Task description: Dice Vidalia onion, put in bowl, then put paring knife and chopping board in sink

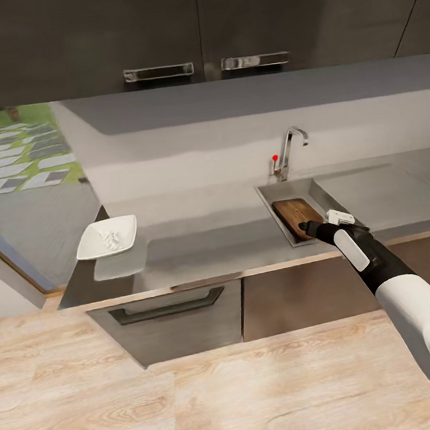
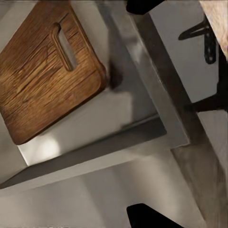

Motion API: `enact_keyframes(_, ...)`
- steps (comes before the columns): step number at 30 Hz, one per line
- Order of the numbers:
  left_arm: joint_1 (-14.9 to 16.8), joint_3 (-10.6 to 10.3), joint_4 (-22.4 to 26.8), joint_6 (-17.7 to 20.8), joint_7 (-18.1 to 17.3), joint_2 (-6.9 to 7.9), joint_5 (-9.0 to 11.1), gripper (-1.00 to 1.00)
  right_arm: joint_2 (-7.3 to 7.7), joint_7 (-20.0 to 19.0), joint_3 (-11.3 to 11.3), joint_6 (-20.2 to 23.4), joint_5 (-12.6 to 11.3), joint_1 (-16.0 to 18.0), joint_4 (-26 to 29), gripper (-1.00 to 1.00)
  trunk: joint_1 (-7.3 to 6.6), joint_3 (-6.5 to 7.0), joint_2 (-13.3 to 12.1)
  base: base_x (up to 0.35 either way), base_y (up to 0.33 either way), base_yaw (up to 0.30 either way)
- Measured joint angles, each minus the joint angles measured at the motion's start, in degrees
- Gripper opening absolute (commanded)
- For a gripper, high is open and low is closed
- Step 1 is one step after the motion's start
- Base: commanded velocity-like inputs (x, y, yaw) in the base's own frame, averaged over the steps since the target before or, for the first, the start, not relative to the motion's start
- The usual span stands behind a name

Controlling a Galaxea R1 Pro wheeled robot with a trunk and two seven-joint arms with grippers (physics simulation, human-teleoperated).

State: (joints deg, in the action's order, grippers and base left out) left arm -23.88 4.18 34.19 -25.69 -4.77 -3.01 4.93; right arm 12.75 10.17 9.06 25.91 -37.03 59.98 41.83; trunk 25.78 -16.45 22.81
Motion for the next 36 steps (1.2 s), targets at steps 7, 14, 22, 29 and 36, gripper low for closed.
enact_keyframes(7, 0.0, 0.0, 0.0, 0.0, 0.0, 0.0, 0.0, 1.0, -0.26, 0.0, -0.01, 0.0, 0.01, 0.0, -0.21, 1.0, 0.0, 0.0, -0.01, -0.335, 0.0, 0.0)
enact_keyframes(14, 0.0, 0.0, 0.0, 0.0, 0.0, -0.01, 0.0, 1.0, -0.43, -0.07, 0.04, 0.0, 0.01, 0.0, -0.42, 1.0, 0.0, 0.0, -0.01, -0.335, 0.0, 0.0)
enact_keyframes(22, 0.0, 0.0, 0.0, 0.0, 0.0, 0.0, 0.0, 1.0, -1.11, -0.09, 0.08, -0.08, 0.14, 0.0, -0.53, 1.0, 0.0, 0.0, 0.0, -0.335, 0.0, 0.0)
enact_keyframes(29, 0.0, 0.0, 0.04, 0.0, 0.0, 0.02, -0.05, 1.0, -1.75, -0.3, 0.06, -0.24, 0.28, 0.0, -1.72, 1.0, -0.03, 0.0, 0.0, -0.208, 0.0, 0.0)
enact_keyframes(36, 0.0, 0.0, 0.09, 0.0, 0.0, 0.0, -0.03, 1.0, -4.63, -0.59, -0.04, -4.83, 4.15, 0.0, -12.43, 1.0, -0.03, -0.01, 0.0, -0.018, 0.0, 0.0)
